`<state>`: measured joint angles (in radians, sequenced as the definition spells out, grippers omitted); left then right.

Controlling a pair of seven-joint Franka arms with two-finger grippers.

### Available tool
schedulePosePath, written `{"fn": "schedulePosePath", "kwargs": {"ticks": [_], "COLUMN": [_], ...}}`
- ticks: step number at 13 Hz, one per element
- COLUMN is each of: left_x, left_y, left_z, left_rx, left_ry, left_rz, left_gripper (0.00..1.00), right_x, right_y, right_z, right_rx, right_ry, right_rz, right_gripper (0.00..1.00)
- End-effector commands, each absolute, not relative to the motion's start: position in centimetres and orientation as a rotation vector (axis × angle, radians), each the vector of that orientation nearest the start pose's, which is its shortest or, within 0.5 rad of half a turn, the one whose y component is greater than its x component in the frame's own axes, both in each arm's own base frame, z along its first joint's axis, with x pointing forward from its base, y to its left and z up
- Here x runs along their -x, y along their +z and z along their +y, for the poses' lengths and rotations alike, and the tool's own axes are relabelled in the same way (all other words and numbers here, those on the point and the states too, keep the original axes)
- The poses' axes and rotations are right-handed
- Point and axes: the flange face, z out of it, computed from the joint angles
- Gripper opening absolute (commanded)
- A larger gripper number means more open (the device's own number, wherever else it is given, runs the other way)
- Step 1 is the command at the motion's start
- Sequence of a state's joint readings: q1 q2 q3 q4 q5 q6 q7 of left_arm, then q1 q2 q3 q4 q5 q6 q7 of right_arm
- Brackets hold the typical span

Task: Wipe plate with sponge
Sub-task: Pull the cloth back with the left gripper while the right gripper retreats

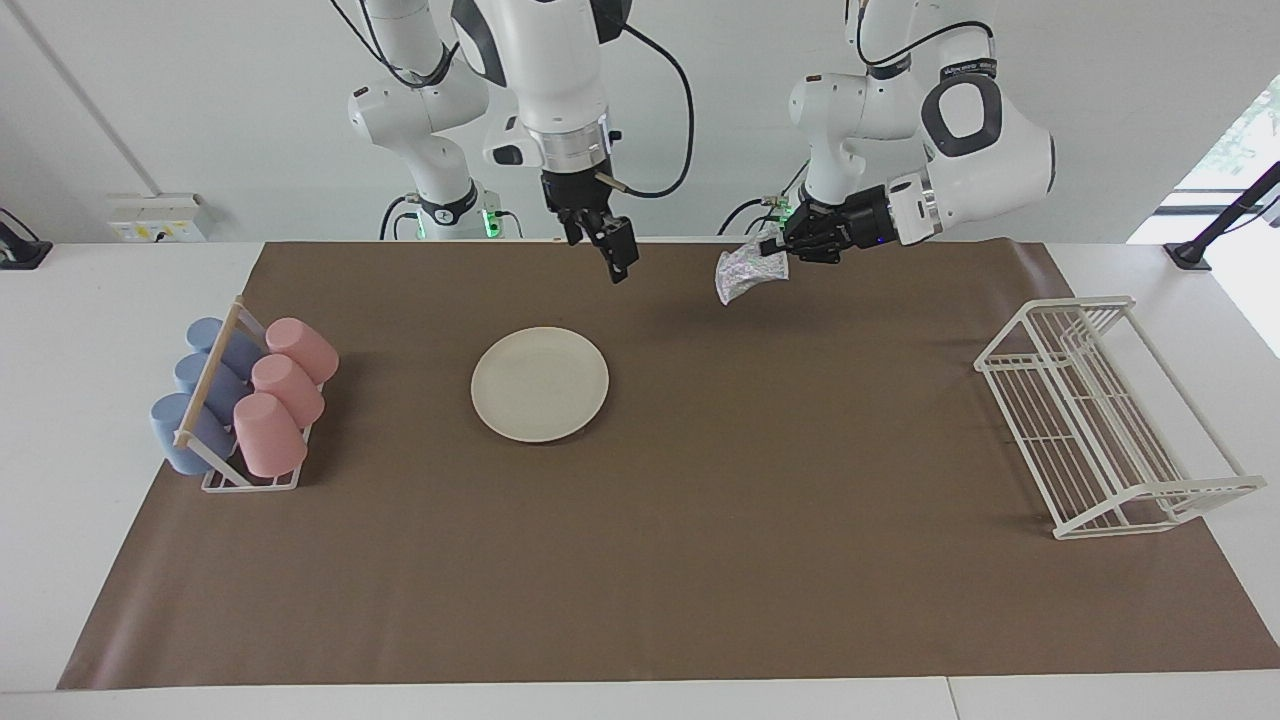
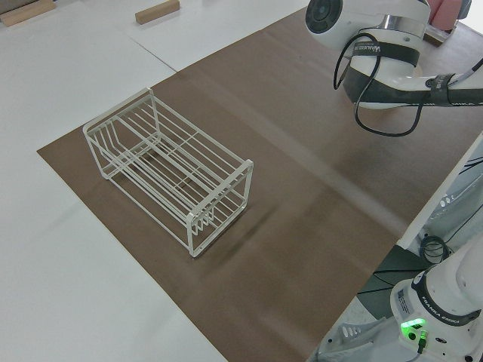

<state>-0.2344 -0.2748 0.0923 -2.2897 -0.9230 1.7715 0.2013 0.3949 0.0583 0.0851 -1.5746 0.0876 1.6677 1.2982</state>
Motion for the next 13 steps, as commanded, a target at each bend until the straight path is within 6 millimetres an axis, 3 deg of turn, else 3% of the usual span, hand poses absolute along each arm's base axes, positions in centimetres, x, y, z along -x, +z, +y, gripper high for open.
{"fn": "schedulePosePath", "kwargs": {"ticks": [1, 3, 5, 7, 11, 13], "left_x": [-44.6, -46.0, -46.7, -47.0, -46.7, -46.2], "left_y": [49.2, 50.1, 51.0, 51.5, 52.0, 52.2], "left_z": [-12.2, -12.3, -13.6, -14.2, -14.0, -14.6], "left_rx": [-2.397, -2.569, -2.743, -2.901, -3.149, -3.271], "left_ry": [-0.268, -0.297, -0.322, -0.323, -0.362, -0.359], "left_rz": [-0.008, 0.011, -0.036, -0.064, -0.107, -0.13], "left_gripper": [0.0, 0.0, 0.0, 0.0, 0.0, 0.0], "right_x": [-52.6, -54.0, -53.9, -53.8, -54.2, -54.4], "right_y": [60.2, 61.1, 61.7, 61.5, 61.6, 61.6], "right_z": [20.6, 15.0, 10.9, 8.2, 5.2, 4.3], "right_rx": [2.924, 2.968, 3.016, 3.042, 3.102, 3.107], "right_ry": [0.058, 0.022, 0.049, 0.105, 0.068, 0.068], "right_rz": [0.964, 0.782, 0.625, 0.542, 0.318, 0.287], "right_gripper": [1.0, 1.0, 1.0, 1.0, 1.0, 1.0]}}
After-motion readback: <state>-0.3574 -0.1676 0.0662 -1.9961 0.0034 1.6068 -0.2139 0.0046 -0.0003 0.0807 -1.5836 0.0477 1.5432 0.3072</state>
